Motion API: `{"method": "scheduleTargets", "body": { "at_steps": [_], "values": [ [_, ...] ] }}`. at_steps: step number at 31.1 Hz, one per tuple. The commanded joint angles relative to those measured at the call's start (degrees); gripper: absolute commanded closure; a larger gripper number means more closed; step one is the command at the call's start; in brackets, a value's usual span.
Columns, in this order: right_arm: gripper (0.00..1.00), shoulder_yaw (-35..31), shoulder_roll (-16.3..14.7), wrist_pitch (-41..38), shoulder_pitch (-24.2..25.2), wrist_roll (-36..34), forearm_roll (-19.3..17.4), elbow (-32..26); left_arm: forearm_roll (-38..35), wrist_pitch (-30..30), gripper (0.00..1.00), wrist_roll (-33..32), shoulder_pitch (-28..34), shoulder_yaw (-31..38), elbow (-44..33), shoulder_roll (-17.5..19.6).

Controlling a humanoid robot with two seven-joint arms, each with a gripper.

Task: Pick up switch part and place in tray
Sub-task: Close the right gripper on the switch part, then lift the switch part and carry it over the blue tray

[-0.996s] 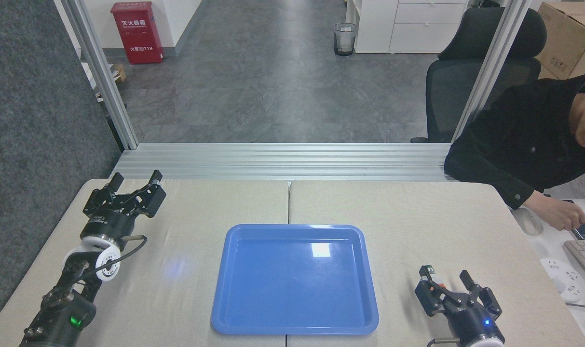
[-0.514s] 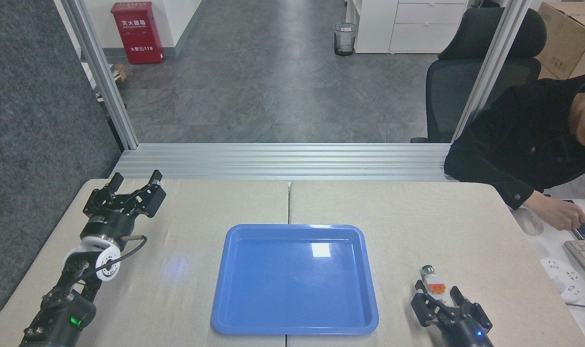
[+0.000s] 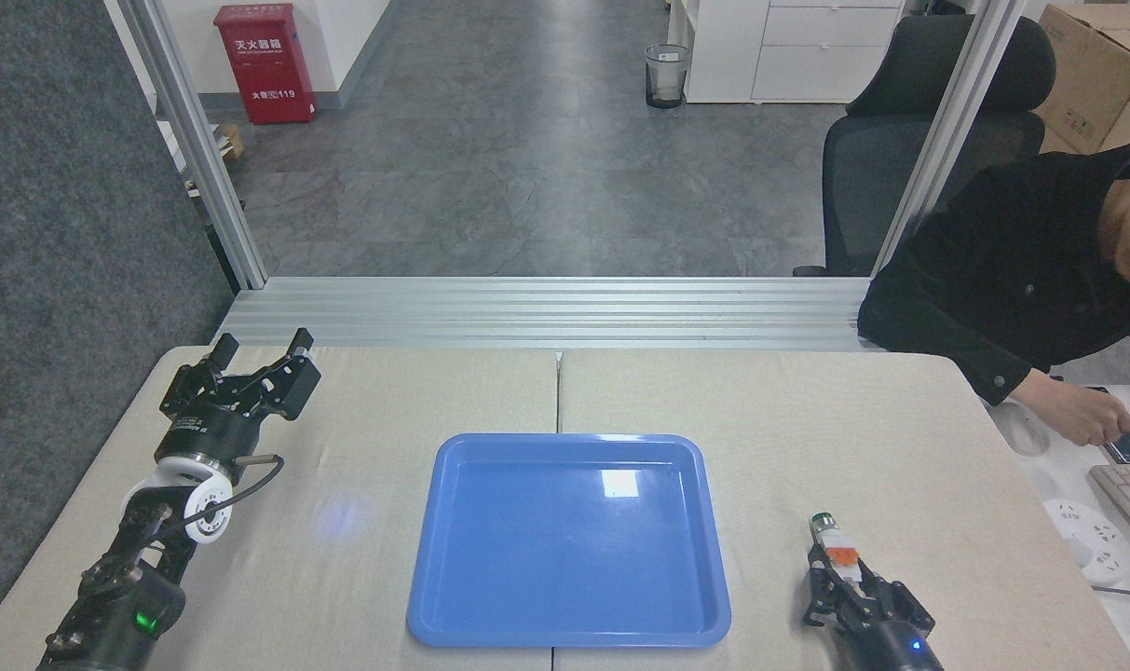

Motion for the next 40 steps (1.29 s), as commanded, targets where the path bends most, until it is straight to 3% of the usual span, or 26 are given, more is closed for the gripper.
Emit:
{"method": "scheduleTargets", "body": {
  "at_steps": [1, 10, 17, 21, 27, 34, 40],
  "values": [
    [1.0, -0.86, -0.7, -0.3, -0.87, 0.39, -0.57, -4.36, 0.0, 0.02, 0.0, -0.02, 0.0, 0.0, 0.01, 0.0],
    [1.0, -0.61, -0.26, -0.91, -9.91, 5.84, -0.48, -13.24, 0.0, 0.03, 0.0, -0.02, 0.0, 0.0, 0.01, 0.0],
    [1.0, 14.66, -0.18, -1.44, -15.1, 6.02, 1.71, -13.51, 0.0, 0.03, 0.0, -0.02, 0.0, 0.0, 0.01, 0.0],
    [1.0, 22.14, 2.1, -3.1, -15.19, 6.02, 9.96, -12.98, 0.0, 0.03, 0.0, -0.02, 0.0, 0.0, 0.01, 0.0],
    [1.0, 25.58, 7.29, -6.62, -13.36, 6.11, 19.64, -8.68, 0.0, 0.03, 0.0, -0.02, 0.0, 0.0, 0.01, 0.0],
    [1.0, 26.64, 9.49, -6.19, -10.63, 8.83, 20.79, -4.9, 0.0, 0.02, 0.0, -0.02, 0.0, 0.0, 0.01, 0.0],
    [1.0, 26.55, 9.58, -6.19, -8.43, 10.06, 20.79, -4.19, 0.0, 0.03, 0.0, -0.02, 0.0, 0.0, 0.01, 0.0]
  ]
}}
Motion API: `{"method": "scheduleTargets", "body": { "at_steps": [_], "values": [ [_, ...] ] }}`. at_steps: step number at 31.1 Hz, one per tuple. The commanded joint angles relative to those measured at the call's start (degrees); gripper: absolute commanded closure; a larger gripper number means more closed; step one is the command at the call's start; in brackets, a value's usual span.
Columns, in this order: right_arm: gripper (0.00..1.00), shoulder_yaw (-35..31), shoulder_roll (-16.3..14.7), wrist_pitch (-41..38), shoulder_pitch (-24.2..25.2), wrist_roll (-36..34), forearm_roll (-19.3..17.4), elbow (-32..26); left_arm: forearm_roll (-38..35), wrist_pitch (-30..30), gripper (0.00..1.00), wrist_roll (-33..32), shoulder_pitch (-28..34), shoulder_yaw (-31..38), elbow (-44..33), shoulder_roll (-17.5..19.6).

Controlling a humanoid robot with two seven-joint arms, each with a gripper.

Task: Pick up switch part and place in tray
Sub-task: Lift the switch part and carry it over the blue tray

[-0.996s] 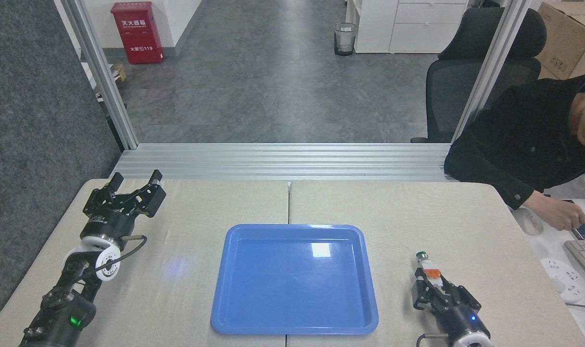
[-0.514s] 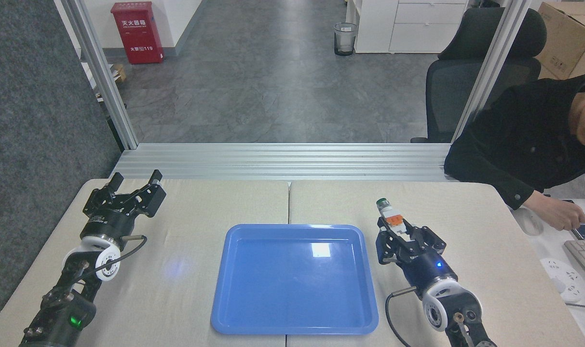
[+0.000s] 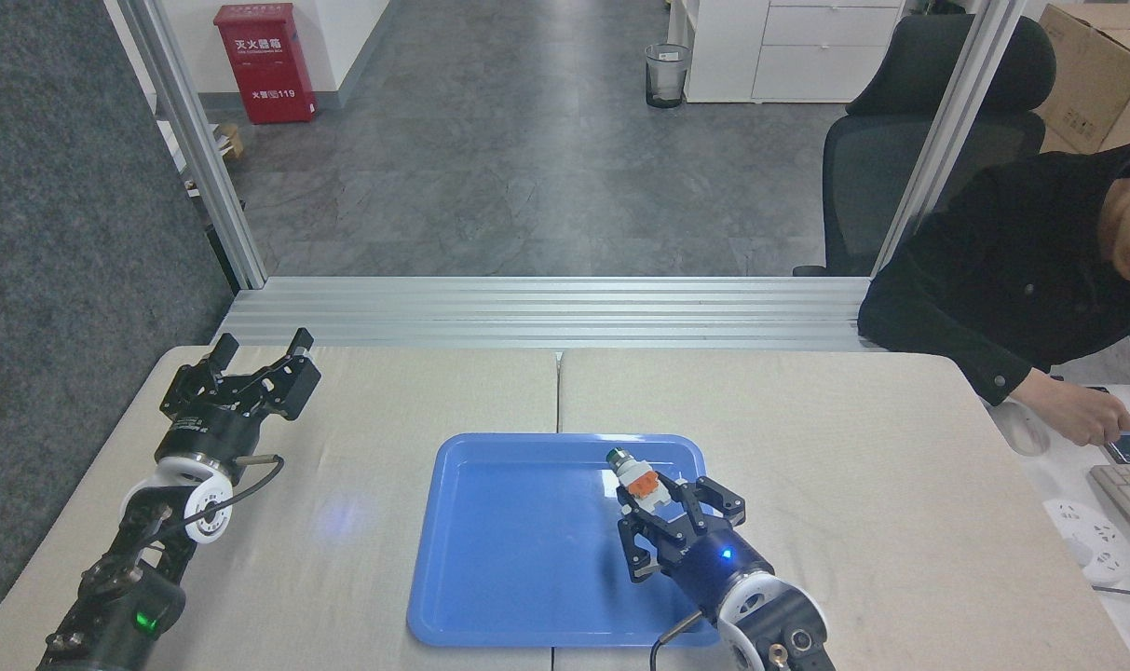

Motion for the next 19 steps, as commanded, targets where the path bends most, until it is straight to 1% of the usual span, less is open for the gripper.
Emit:
{"method": "scheduleTargets", "body": {
  "at_steps": [1, 3, 5, 7, 8, 9, 10, 11, 12, 13, 15, 17, 19],
  "values": [
    [1.0, 7.41, 4.2, 0.08, 2.61, 0.92, 2.81, 3.17, 0.0, 0.04, 0.0, -0.02, 0.0, 0.0, 0.01, 0.0],
    [0.96, 7.15, 4.46, 0.17, 2.96, 0.92, 2.72, 3.34, 0.0, 0.04, 0.0, -0.02, 0.0, 0.0, 0.01, 0.0],
    [0.89, 6.8, 5.07, 0.35, 3.05, 0.92, 2.55, 3.96, 0.0, 0.04, 0.0, -0.02, 0.0, 0.0, 0.01, 0.0],
    [0.86, 6.53, 5.16, 0.7, 3.31, 0.92, 2.37, 4.22, 0.0, 0.04, 0.0, -0.02, 0.0, 0.0, 0.01, 0.0],
    [0.81, 6.45, 5.16, 1.05, 3.31, 0.84, 2.11, 4.31, 0.0, 0.04, 0.0, -0.02, 0.0, 0.0, 0.01, 0.0],
    [0.71, 6.27, 5.25, 1.4, 3.31, 0.84, 2.02, 4.31, 0.0, 0.04, 0.0, -0.02, 0.0, 0.0, 0.01, 0.0],
    [0.5, 6.18, 5.25, 2.01, 3.31, 0.58, 1.93, 4.4, 0.0, 0.04, 0.0, -0.02, 0.0, 0.0, 0.01, 0.0],
    [0.14, 5.75, 5.25, 2.89, 3.31, 0.14, 1.5, 4.66, 0.0, -0.05, 0.0, -0.02, 0.0, 0.0, 0.01, 0.0],
    [0.0, 5.13, 5.34, 3.42, 3.31, -0.3, 0.45, 4.66, 0.0, 0.04, 0.0, -0.02, 0.0, 0.0, 0.01, 0.0],
    [0.0, 4.08, 5.43, 3.77, 3.14, -1.7, -1.82, 4.66, 0.0, 0.04, 0.0, -0.02, 0.0, 0.0, 0.01, 0.0],
    [0.0, 1.97, 5.51, 3.86, 2.44, -4.69, -8.32, 4.58, 0.0, 0.04, 0.0, -0.02, 0.0, 0.0, 0.01, 0.0],
    [0.0, -0.57, 5.34, 3.86, 1.04, -6.28, -13.34, 4.31, 0.0, 0.04, 0.0, -0.02, 0.0, 0.0, 0.01, 0.0],
    [0.0, -2.94, 4.99, 3.78, -0.89, -6.54, -14.76, 4.14, 0.0, 0.04, 0.0, -0.02, 0.0, 0.0, 0.01, 0.0]
  ]
}}
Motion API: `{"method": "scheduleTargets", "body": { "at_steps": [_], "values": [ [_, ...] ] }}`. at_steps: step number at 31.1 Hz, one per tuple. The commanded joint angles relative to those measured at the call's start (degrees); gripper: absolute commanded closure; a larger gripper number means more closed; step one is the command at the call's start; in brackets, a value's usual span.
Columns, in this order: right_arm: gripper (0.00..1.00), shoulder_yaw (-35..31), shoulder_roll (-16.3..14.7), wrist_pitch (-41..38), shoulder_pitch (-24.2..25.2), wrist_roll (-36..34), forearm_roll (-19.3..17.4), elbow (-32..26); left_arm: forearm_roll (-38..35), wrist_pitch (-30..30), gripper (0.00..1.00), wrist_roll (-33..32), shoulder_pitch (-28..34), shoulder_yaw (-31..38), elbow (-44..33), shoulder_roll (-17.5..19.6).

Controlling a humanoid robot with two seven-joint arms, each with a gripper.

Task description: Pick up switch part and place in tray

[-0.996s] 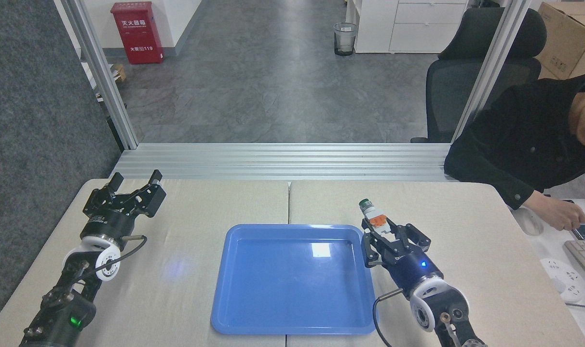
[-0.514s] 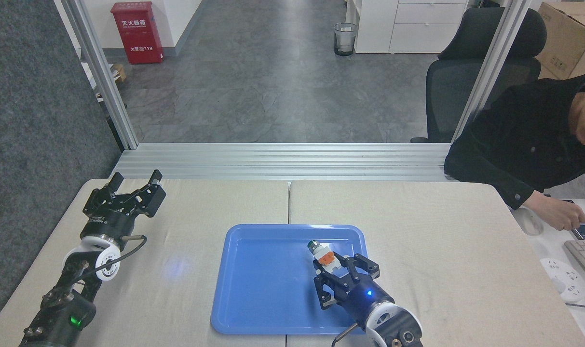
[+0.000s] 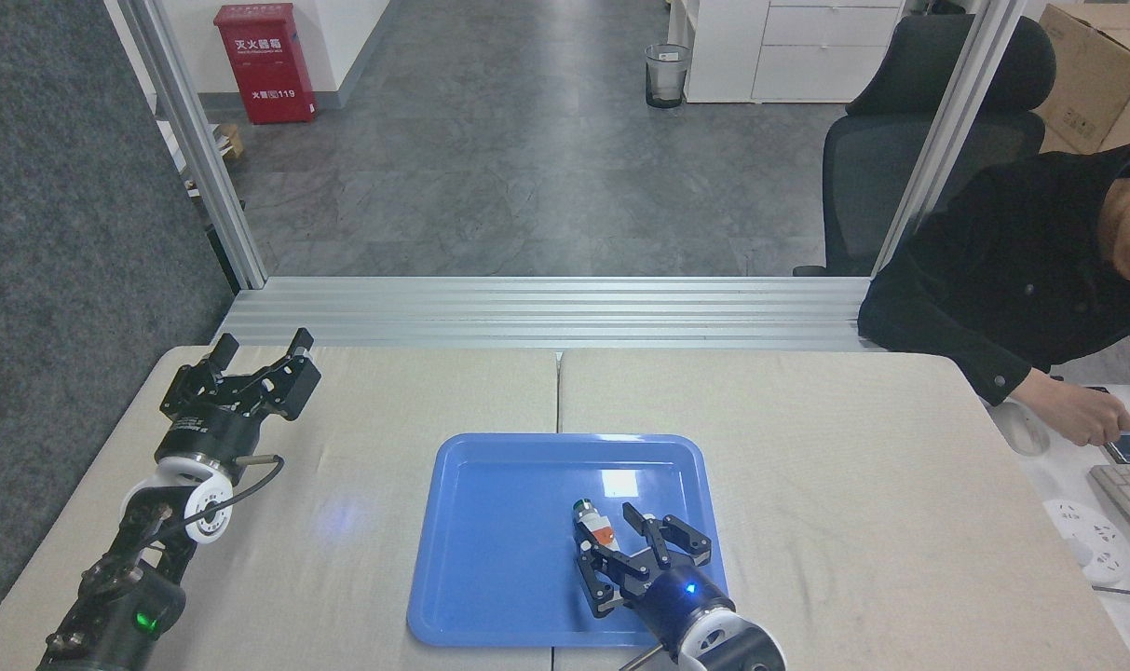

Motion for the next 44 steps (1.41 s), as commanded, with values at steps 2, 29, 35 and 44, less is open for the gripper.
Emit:
{"method": "scheduleTargets", "body": {
  "at_steps": [2, 29, 35, 44],
  "values": [
    [0.0, -8.21, 0.84, 0.31, -4.92, -2.69, -10.43, 1.31, 0.0, 0.04, 0.0, -0.02, 0.0, 0.0, 0.01, 0.0],
    [0.0, -19.56, -16.48, 2.15, -12.84, -6.2, -14.65, 5.97, 0.0, 0.04, 0.0, -0.02, 0.0, 0.0, 0.01, 0.0],
    [0.0, -19.38, -16.57, 3.12, -12.76, -6.2, -14.65, 6.58, 0.0, 0.04, 0.0, -0.02, 0.0, 0.0, 0.01, 0.0],
    [0.0, -19.21, -16.74, 3.12, -12.93, -6.2, -14.12, 6.58, 0.0, 0.04, 0.0, -0.02, 0.0, 0.0, 0.01, 0.0]
  ]
}}
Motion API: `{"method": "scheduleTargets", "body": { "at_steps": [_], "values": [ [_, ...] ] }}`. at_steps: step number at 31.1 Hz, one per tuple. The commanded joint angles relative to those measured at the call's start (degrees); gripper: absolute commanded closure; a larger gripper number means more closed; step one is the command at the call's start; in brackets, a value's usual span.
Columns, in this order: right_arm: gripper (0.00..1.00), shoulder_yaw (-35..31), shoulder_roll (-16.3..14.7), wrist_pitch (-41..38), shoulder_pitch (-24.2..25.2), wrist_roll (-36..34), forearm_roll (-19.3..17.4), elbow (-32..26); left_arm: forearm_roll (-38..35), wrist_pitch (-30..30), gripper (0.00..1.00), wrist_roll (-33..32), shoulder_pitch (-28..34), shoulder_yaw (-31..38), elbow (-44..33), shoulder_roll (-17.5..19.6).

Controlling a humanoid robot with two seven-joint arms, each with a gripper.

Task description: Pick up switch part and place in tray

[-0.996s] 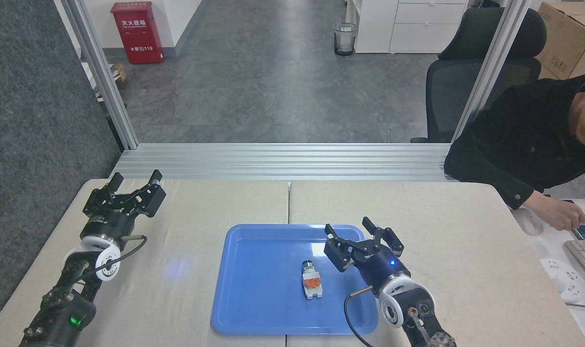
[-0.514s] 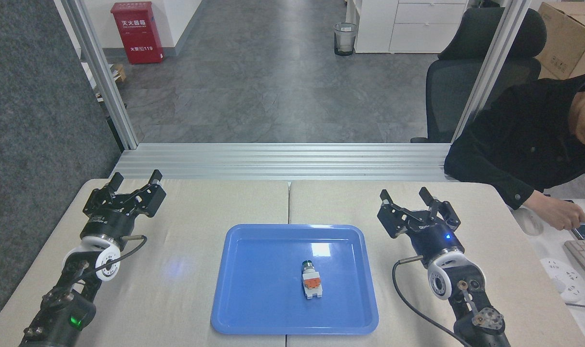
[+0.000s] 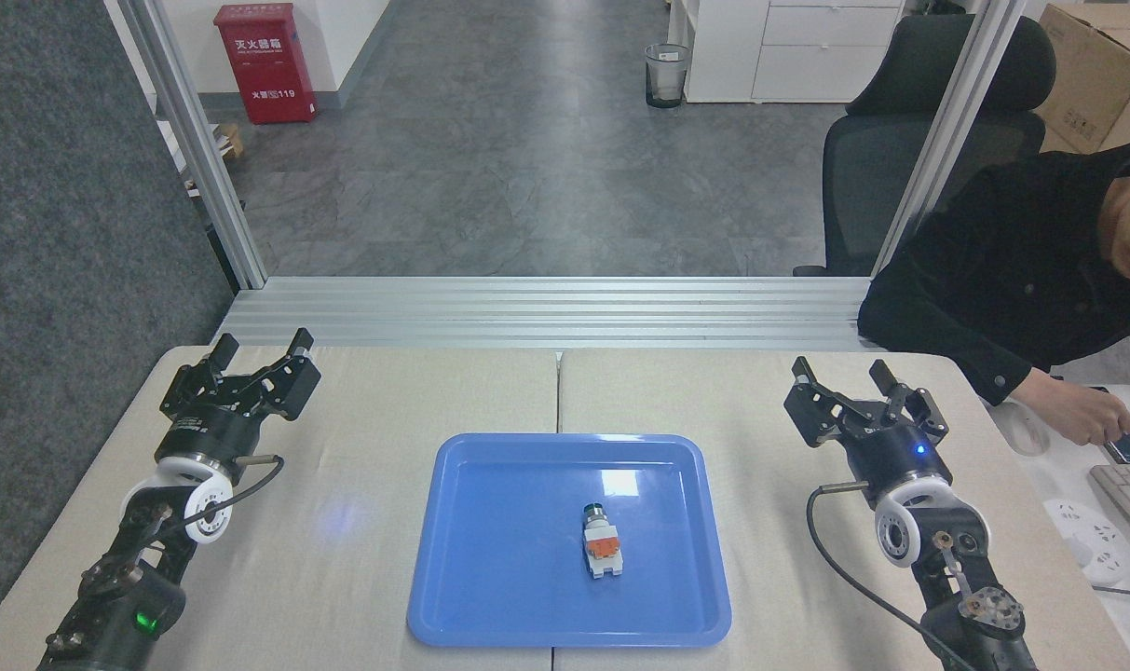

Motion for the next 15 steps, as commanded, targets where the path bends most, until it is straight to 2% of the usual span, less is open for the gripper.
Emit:
{"method": "scheduleTargets", "body": {
  "at_steps": [1, 15],
  "values": [
    [0.0, -1.67, -2.65, 0.0, -0.34, 0.03, 0.09, 1.24, 0.0, 0.03, 0.0, -0.02, 0.0, 0.0, 0.0, 0.0],
    [0.0, -1.31, -3.71, 0.0, 0.28, 0.11, 0.53, 1.24, 0.0, 0.03, 0.0, -0.02, 0.0, 0.0, 0.0, 0.0]
  ]
}}
